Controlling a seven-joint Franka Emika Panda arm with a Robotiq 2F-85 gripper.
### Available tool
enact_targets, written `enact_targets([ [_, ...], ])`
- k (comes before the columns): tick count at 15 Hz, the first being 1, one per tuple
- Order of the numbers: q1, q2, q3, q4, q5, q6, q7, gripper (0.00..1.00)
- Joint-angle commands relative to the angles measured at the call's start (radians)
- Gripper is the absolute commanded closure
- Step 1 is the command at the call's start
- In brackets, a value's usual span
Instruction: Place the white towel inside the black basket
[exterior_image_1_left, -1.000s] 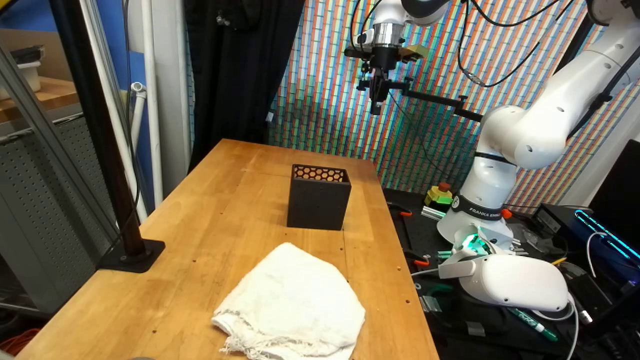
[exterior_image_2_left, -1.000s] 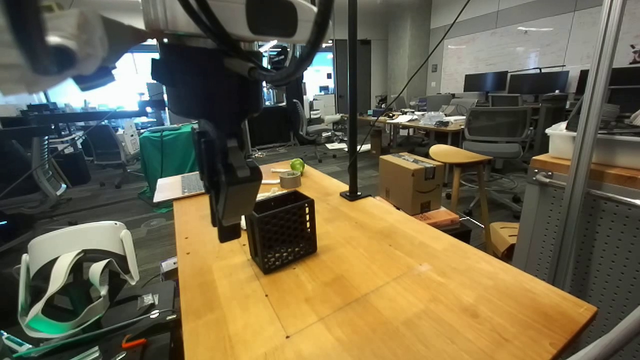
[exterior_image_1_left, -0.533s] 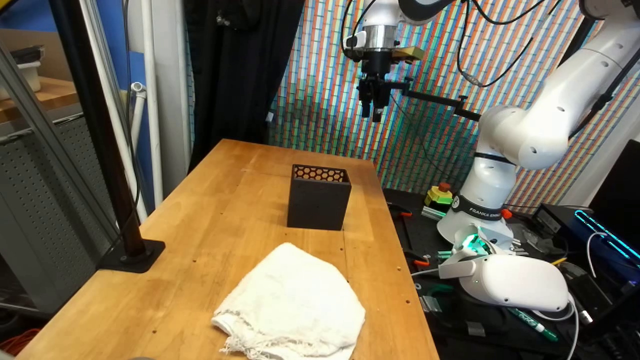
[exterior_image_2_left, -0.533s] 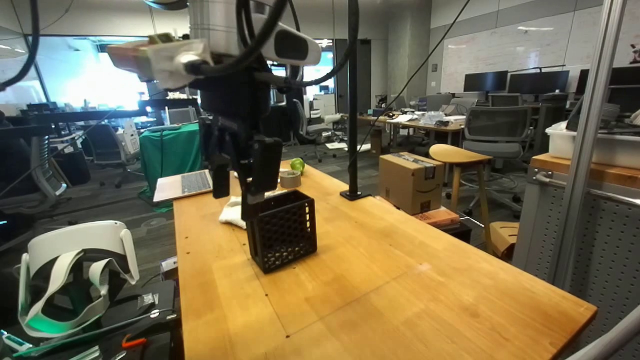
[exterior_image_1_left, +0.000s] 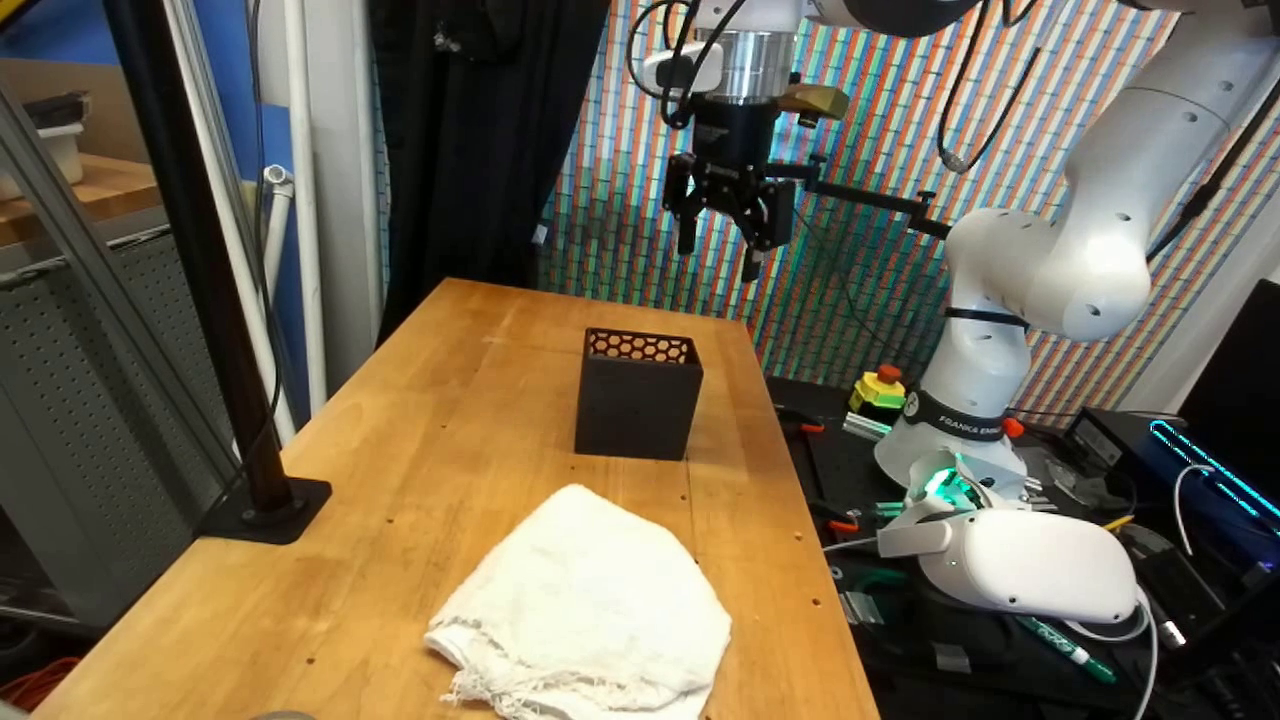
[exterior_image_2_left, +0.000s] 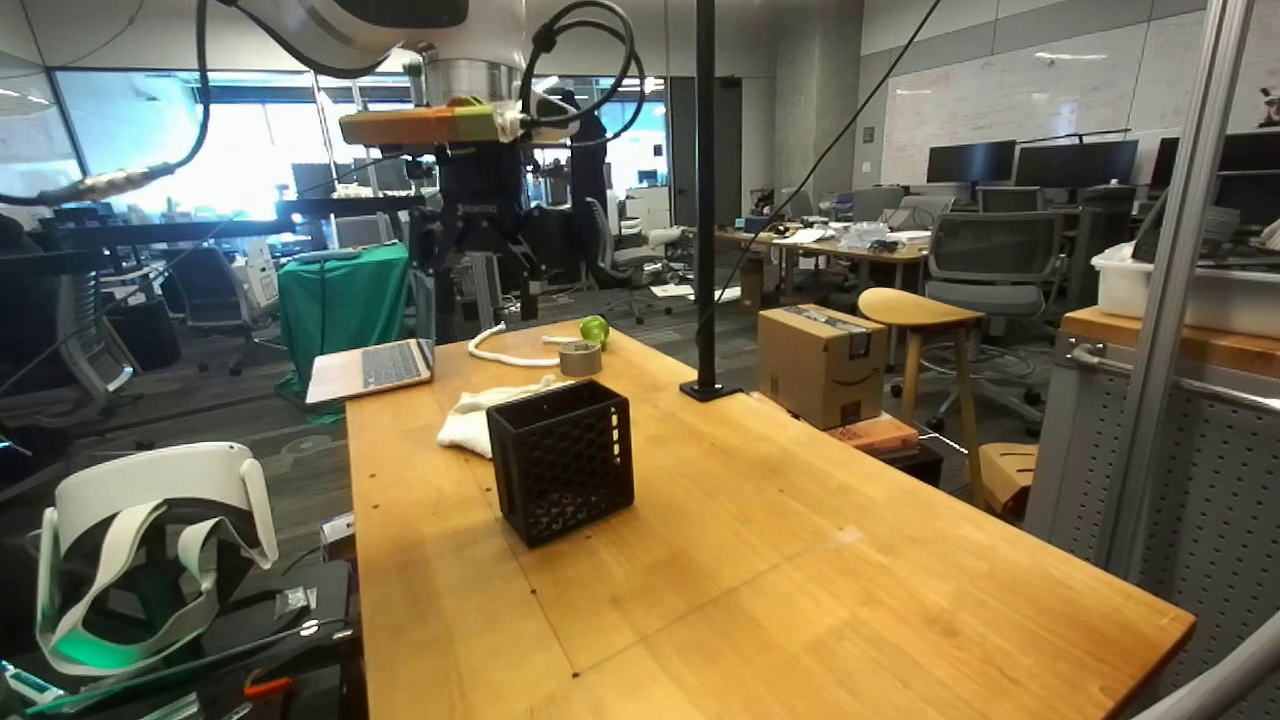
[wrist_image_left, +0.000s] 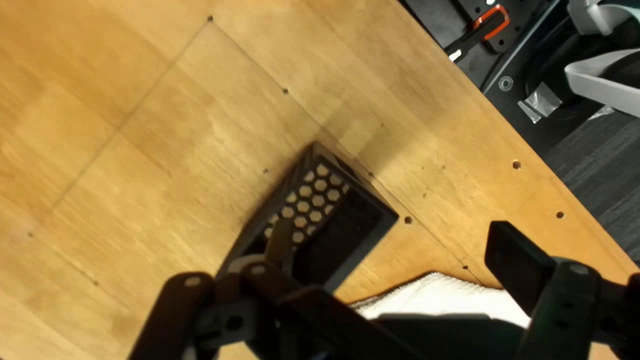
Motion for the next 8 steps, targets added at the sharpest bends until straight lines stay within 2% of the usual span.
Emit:
enact_targets([
  [1, 0.054, 0.096, 0.069, 0.086, -0.016, 0.052, -0.067, 0.0],
  [5, 0.094, 0.174, 0.126, 0.099, -0.006, 0.141, -0.186, 0.0],
  [7, 0.092, 0.202, 0.132, 0.106, -0.01, 0.142, -0.288, 0.0],
  [8, 0.083, 0.167, 0.145, 0.071, -0.001, 0.136, -0.197, 0.0],
])
